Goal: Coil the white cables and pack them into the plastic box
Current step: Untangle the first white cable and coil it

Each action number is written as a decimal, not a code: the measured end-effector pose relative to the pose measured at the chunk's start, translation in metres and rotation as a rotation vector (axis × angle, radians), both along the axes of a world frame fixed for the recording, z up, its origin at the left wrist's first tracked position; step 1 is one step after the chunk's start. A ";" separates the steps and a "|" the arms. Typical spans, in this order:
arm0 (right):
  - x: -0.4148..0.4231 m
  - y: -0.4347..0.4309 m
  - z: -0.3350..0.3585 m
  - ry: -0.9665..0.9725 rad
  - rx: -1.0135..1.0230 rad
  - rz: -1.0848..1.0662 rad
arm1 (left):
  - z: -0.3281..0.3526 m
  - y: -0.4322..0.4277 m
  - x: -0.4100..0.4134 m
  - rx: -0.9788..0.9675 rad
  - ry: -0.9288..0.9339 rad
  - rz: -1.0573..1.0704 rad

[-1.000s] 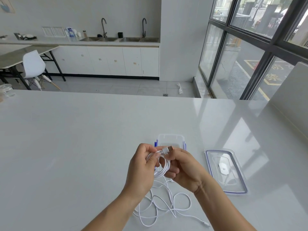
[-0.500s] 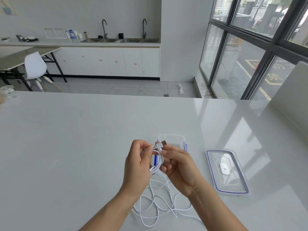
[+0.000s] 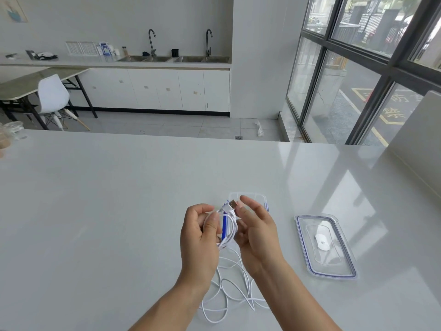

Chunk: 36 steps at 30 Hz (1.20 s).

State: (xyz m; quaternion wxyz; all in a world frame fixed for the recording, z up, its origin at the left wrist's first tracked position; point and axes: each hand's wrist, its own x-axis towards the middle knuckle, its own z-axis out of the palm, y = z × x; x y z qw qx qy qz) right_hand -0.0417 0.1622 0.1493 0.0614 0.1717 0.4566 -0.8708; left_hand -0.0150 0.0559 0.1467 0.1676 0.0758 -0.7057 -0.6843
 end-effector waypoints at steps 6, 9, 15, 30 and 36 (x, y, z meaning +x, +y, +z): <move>0.008 0.007 0.002 0.088 0.055 0.208 | 0.002 -0.006 -0.003 0.217 -0.130 -0.060; 0.013 0.012 -0.006 0.146 0.168 0.221 | 0.004 -0.012 -0.004 0.401 -0.211 -0.074; 0.025 0.014 -0.028 0.166 0.280 0.293 | 0.004 -0.019 -0.007 0.615 -0.285 -0.106; 0.007 0.017 -0.041 0.147 0.435 0.248 | -0.009 -0.039 0.000 0.091 -0.416 -0.194; -0.004 -0.002 -0.059 0.124 0.569 0.283 | -0.029 -0.057 -0.001 -0.104 -0.452 -0.083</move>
